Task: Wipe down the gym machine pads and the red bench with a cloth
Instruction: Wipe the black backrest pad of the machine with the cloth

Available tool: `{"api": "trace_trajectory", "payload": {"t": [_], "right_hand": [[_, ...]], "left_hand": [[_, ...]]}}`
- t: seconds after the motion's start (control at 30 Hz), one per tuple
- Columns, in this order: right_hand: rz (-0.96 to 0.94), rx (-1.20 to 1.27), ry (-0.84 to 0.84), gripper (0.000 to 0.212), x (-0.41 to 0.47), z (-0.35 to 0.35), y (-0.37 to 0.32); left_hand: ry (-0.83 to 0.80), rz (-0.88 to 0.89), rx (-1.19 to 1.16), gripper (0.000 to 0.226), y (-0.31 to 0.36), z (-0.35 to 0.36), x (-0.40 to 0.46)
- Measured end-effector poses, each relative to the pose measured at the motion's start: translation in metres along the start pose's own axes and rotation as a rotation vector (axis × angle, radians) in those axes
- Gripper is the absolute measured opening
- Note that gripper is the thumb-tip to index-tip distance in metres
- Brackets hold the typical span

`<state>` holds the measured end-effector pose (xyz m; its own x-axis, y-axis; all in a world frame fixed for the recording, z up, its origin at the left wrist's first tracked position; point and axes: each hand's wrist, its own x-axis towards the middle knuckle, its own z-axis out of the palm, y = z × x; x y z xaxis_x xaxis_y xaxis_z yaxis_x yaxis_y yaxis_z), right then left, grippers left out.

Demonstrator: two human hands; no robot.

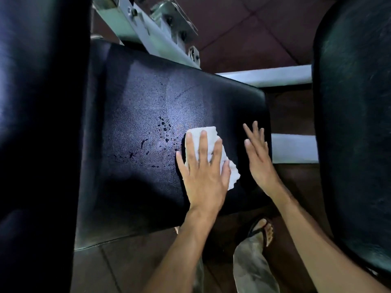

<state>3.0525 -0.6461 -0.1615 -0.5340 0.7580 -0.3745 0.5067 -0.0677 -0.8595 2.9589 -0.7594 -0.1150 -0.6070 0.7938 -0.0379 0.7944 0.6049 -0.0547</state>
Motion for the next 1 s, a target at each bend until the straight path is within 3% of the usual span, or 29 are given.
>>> {"api": "trace_trajectory", "payload": {"t": [0.27,0.37,0.43,0.5,0.63,0.8,0.9,1.0], "right_hand": [[-0.067,-0.214,0.158,0.053,0.002,0.022,0.007],[-0.049,-0.370,0.205,0.059,-0.001,0.033,0.002],[-0.037,-0.461,0.264,0.061,-0.001,0.040,0.000],[-0.031,-0.510,0.300,0.061,-0.002,0.044,-0.001],[-0.044,-0.526,0.300,0.061,-0.002,0.044,0.004],[-0.051,-0.498,0.295,0.060,-0.003,0.042,0.005],[-0.047,-0.501,0.295,0.060,-0.005,0.042,0.004],[-0.046,-0.505,0.299,0.060,-0.005,0.043,0.002]], "left_hand": [[0.033,0.078,-0.068,0.047,-0.062,-0.002,-0.054],[0.072,-0.055,-0.063,0.054,-0.107,-0.022,-0.049],[0.097,-0.240,-0.135,0.052,-0.117,-0.031,-0.014],[0.167,-0.310,-0.194,0.046,-0.110,-0.031,0.034],[0.120,-0.125,-0.122,0.046,-0.056,-0.016,0.096],[-0.040,0.106,-0.094,0.050,-0.057,-0.006,0.048],[-0.040,0.115,-0.097,0.049,-0.082,-0.010,-0.008],[0.037,-0.006,-0.142,0.044,-0.107,-0.021,-0.024]]}}
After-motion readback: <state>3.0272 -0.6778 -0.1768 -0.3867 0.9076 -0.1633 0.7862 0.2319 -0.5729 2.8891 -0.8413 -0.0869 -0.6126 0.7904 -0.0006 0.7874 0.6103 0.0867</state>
